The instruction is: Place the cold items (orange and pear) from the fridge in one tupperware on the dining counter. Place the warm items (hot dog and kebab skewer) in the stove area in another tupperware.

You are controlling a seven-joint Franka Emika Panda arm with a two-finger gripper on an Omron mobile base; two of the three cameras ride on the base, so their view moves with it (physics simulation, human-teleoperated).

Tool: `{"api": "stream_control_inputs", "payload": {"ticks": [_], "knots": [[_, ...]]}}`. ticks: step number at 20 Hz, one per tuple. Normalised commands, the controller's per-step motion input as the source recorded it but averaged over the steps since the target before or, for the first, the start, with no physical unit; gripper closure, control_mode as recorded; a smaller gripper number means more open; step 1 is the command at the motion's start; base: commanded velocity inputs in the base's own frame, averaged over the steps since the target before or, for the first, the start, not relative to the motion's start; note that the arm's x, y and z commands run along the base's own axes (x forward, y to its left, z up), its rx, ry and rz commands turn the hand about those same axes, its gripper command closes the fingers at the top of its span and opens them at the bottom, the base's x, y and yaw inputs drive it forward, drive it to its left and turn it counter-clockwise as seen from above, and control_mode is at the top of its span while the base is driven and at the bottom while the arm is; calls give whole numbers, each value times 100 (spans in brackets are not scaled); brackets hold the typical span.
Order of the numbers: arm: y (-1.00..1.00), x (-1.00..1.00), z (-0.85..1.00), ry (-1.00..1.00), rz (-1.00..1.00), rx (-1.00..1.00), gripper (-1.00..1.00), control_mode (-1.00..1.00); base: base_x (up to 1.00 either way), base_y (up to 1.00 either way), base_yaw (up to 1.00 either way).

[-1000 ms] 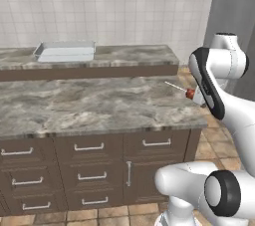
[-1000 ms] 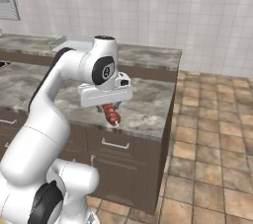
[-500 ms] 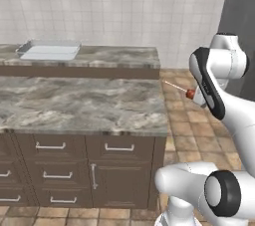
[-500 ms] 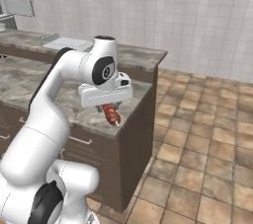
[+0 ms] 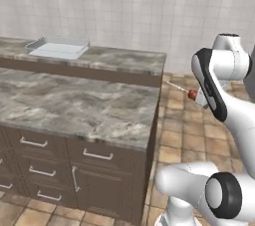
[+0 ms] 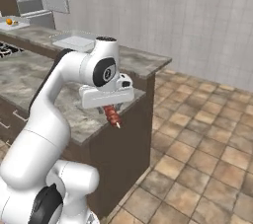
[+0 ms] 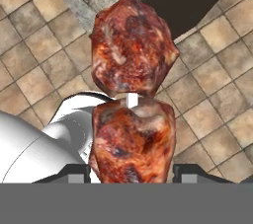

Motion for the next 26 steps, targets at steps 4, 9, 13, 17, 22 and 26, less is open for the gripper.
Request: {"api": "stream_control_inputs", "payload": {"ticks": [4, 9, 13, 17, 22, 26], "knots": [[0, 0, 0, 0, 0, 0, 100, 100, 41, -82, 37], [0, 0, 0, 0, 0, 0, 100, 100, 44, -77, 37], [0, 0, 0, 0, 0, 0, 100, 100, 41, -78, 35], [0, 0, 0, 0, 0, 0, 100, 100, 27, -90, 36], [0, 0, 0, 0, 0, 0, 100, 100, 10, -99, 24], [0, 0, 0, 0, 0, 0, 100, 100, 1, -96, 17]]}}
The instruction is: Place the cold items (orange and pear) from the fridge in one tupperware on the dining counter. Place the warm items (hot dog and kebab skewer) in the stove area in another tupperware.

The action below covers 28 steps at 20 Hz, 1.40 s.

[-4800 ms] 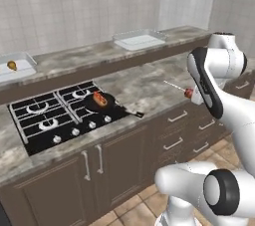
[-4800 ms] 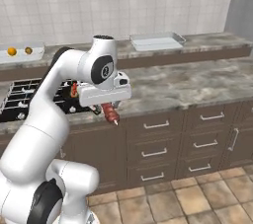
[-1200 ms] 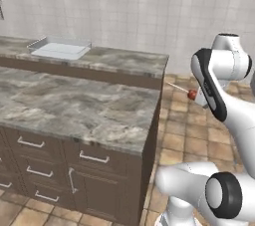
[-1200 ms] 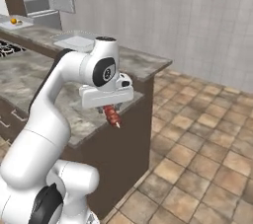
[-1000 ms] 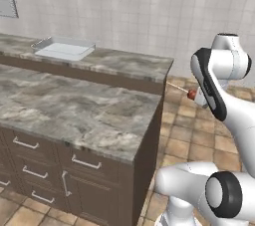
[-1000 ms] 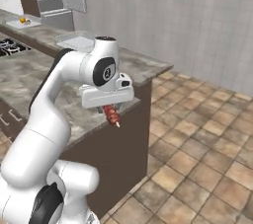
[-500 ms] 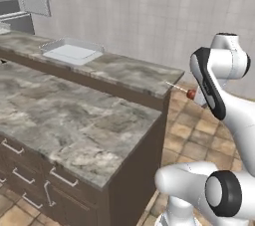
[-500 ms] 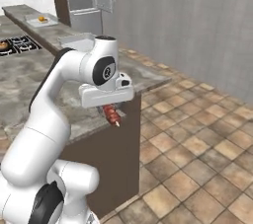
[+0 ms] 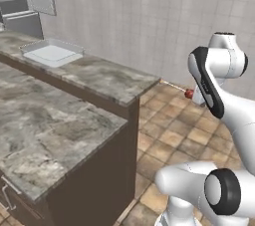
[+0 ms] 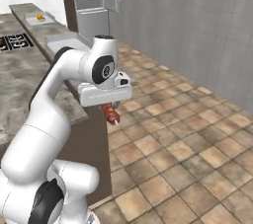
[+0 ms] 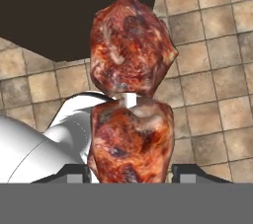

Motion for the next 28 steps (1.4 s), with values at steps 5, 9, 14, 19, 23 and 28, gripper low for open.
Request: {"api": "stream_control_inputs", "payload": {"ticks": [5, 9, 14, 19, 23, 28], "knots": [[0, 0, 0, 0, 0, 0, 100, 100, 8, -87, 16], [0, 0, 0, 0, 0, 0, 100, 100, 18, -86, 20], [0, 0, 0, 0, 0, 0, 100, 100, 35, -81, 29], [0, 0, 0, 0, 0, 0, 100, 100, 31, -87, 30], [0, 0, 0, 0, 0, 0, 100, 100, 20, -85, 36], [0, 0, 0, 0, 0, 0, 100, 100, 28, -84, 36]]}}
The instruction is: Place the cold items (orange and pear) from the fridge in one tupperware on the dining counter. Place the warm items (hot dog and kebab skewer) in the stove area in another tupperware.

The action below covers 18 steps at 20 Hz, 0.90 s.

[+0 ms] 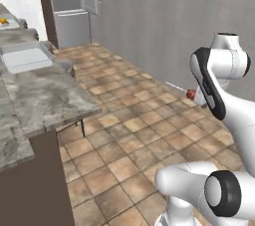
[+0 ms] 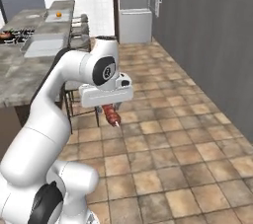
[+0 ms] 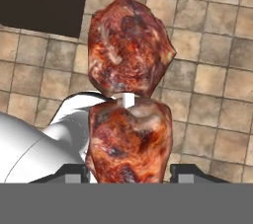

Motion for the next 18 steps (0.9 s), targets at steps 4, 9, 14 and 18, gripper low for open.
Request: {"api": "stream_control_inputs", "payload": {"ticks": [4, 9, 14, 18], "knots": [[0, 0, 0, 0, 0, 0, 100, 100, 25, -90, 36], [0, 0, 0, 0, 0, 0, 100, 100, 52, -81, 41], [0, 0, 0, 0, 0, 0, 100, 100, 73, -77, 61], [0, 0, 0, 0, 0, 0, 100, 100, 76, -65, 90]]}}
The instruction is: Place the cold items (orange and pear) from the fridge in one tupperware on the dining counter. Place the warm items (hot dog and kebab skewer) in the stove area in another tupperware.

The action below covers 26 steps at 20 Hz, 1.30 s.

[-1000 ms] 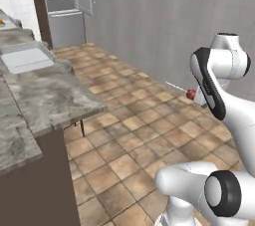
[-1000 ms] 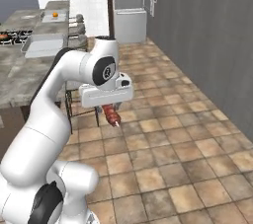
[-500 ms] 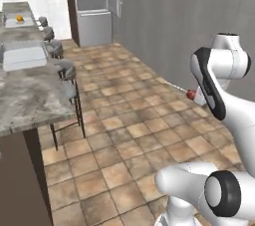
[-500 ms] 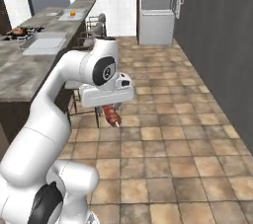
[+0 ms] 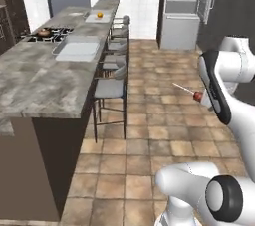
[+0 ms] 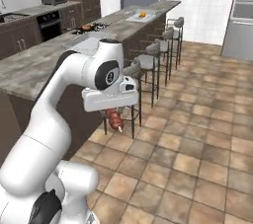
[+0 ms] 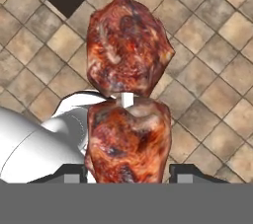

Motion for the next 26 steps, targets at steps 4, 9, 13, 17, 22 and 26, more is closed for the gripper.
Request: {"api": "stream_control_inputs", "payload": {"ticks": [4, 9, 13, 17, 22, 26], "knots": [[0, 0, 0, 0, 0, 0, 100, 100, 70, -71, 87], [0, 0, 0, 0, 0, 0, 100, 100, 67, -77, 74], [0, 0, 0, 0, 0, 0, 100, 100, 69, -81, 67], [0, 0, 0, 0, 0, 0, 100, 100, 50, -91, 52], [0, 0, 0, 0, 0, 0, 100, 100, 31, -100, 46], [0, 0, 0, 0, 0, 0, 100, 100, 31, -100, 44]]}}
